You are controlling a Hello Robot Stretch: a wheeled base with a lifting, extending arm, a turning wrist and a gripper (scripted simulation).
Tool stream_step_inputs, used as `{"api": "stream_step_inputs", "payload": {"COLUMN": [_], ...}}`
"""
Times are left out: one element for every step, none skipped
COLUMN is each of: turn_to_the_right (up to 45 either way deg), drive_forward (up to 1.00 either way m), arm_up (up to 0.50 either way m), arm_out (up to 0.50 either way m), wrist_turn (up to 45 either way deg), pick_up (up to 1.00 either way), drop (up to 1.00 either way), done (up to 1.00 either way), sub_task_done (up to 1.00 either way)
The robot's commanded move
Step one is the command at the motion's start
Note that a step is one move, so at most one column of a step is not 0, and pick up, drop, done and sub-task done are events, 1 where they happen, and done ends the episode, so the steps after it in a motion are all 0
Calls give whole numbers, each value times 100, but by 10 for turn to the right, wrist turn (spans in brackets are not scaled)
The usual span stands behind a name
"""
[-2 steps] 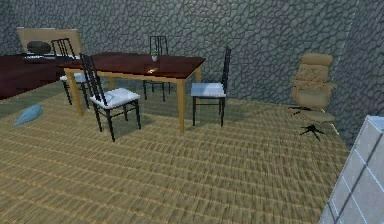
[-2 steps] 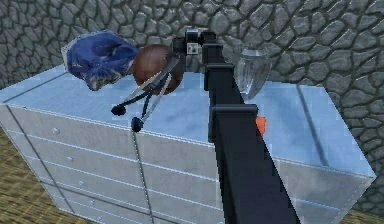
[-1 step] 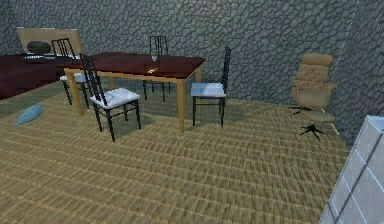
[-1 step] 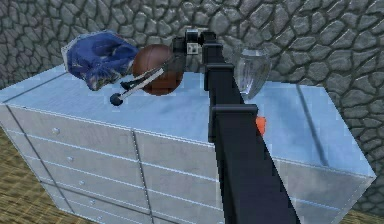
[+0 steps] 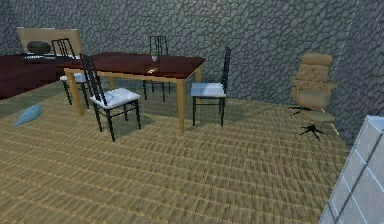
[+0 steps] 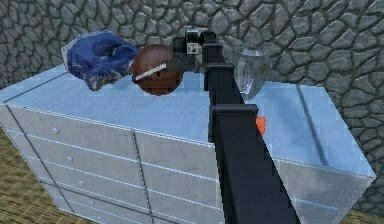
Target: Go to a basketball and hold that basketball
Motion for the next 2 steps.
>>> {"api": "stream_step_inputs", "payload": {"turn_to_the_right": [0,0], "drive_forward": [0,0], "arm_up": [0,0], "arm_out": [0,0], "wrist_turn": [90,0], "pick_up": [0,100], "drop": [0,0], "done": [0,0], "sub_task_done": [0,0]}}
